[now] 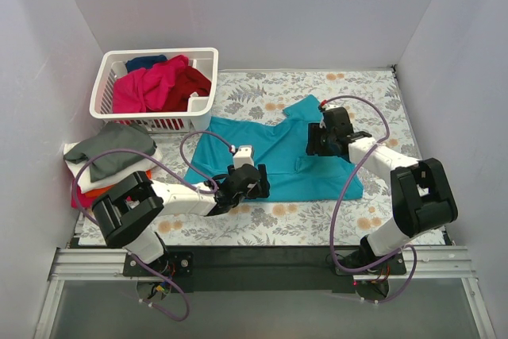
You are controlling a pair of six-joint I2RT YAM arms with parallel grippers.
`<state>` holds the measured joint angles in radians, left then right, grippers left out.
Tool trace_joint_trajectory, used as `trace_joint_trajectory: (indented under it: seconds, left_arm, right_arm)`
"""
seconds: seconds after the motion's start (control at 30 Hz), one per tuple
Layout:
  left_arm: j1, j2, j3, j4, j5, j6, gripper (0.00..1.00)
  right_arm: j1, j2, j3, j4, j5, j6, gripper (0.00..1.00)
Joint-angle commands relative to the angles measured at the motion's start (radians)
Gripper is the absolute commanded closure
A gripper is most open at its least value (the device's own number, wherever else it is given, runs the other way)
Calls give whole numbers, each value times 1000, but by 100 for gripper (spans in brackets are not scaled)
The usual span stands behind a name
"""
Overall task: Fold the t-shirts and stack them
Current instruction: Fold the tshirt
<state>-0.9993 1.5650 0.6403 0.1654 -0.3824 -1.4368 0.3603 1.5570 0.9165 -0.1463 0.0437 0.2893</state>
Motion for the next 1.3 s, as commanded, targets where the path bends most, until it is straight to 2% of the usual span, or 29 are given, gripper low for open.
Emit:
trace_joint_trajectory:
  seconds: [0.0,0.7,1.1,1.27]
  left_arm:
    - [-7,-3,15,-37,-27,7,39]
    - [-76,33,-31,36,7,-27,39]
    - [-154,84,-5,71,2,-56,39]
    - [-160,73,4,71,0,-56,38]
  right_arm:
    - [-21,-43,-54,16,44,10,51]
    - [-168,-54,-245,17,82,22,50]
    - [-267,-182,-300,-24,65,16,48]
    - [-252,-349,-318,-33,-8,-2,48]
